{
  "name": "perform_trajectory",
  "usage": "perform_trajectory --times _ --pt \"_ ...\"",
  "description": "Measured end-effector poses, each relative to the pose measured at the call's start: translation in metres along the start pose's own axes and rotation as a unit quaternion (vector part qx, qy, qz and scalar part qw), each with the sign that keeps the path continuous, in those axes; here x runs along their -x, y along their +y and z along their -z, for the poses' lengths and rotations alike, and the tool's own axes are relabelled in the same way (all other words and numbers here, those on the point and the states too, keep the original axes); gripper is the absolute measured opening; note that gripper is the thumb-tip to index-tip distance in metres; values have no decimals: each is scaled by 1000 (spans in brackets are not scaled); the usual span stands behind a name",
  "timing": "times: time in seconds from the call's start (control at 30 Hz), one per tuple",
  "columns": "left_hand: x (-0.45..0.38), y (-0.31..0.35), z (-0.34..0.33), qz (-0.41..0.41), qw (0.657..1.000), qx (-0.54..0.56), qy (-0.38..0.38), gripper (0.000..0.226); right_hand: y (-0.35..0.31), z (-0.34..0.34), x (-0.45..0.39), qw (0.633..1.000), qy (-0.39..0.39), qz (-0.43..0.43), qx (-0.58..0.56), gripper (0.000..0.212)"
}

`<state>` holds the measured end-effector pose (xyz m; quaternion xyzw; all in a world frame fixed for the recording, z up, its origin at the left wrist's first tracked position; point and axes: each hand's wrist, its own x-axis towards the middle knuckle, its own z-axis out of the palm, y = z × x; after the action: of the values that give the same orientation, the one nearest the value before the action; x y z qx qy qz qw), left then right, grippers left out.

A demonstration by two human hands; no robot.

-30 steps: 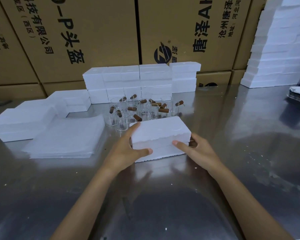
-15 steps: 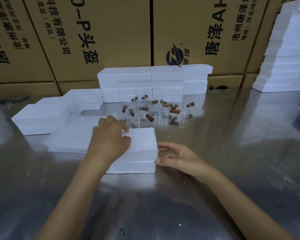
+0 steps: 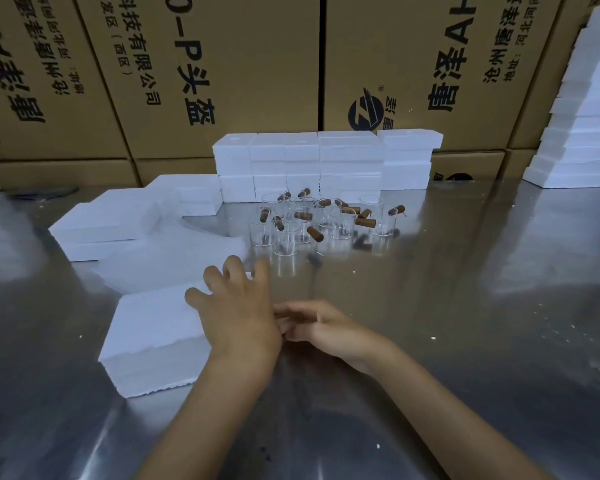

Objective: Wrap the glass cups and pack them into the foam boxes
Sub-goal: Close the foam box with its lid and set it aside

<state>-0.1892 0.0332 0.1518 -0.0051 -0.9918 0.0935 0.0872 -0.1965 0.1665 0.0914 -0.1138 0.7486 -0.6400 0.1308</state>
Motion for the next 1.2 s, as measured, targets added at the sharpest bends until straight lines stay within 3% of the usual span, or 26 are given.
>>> perform_trajectory --times 0.27,0.5,0.77,0.97,1.2 --pt "-2 -1 -9 56 997 -58 -20 65 3 -2 4 1000 9 -4 -28 36" --pt "-15 -49 -28 133 986 -96 -23 58 4 3 8 998 41 3 -50 32" --pt "-44 -108 -52 168 984 -65 -4 58 4 1 8 998 50 1 -42 30" --pt "-76 -148 -70 142 989 -8 50 74 5 2 8 998 51 1 -41 29" --pt "-119 -166 -79 101 993 21 53 79 4 1 6 998 59 4 -34 28"
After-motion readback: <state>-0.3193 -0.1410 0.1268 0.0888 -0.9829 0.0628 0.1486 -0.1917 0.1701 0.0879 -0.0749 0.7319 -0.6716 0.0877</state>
